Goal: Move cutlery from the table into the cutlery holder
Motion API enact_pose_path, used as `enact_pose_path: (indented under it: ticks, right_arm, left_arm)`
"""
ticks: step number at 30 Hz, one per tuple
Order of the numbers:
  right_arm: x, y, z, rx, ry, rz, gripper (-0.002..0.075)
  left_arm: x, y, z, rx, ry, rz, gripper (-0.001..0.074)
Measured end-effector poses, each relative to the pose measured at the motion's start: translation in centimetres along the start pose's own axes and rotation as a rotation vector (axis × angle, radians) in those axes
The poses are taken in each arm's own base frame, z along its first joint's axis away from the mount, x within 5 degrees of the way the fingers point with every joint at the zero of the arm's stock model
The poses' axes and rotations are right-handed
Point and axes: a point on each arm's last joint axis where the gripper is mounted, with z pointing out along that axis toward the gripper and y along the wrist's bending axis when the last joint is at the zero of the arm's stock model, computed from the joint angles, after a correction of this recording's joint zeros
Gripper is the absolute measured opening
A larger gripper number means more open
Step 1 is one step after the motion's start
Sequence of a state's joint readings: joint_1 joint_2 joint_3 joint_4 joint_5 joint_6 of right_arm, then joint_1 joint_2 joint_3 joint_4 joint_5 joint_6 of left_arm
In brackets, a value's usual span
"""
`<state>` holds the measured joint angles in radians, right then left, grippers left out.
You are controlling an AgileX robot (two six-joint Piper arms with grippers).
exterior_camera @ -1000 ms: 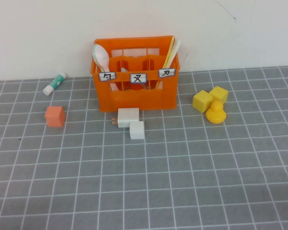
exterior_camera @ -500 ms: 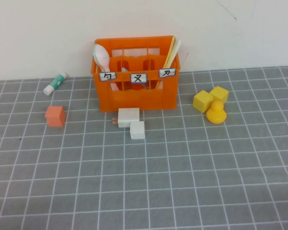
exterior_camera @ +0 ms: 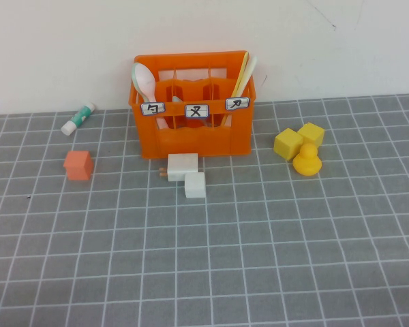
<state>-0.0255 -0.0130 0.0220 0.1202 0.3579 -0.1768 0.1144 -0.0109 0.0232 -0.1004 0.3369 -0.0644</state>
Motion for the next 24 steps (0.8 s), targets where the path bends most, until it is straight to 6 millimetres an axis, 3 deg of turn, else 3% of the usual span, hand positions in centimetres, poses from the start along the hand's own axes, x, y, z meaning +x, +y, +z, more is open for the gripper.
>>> enact_pose_path:
  ticks: [6, 24]
  right_arm:
    - [-0.02, 0.42, -0.01, -0.046, -0.004, -0.077, -0.0003]
    - [-0.02, 0.48, -0.01, -0.052, -0.004, -0.09, -0.0003]
  left_arm:
    - [0.0, 0.0, 0.0, 0.0, 0.0, 0.002, -0.0001]
    - [0.0, 0.0, 0.0, 0.0, 0.0, 0.002, -0.0001]
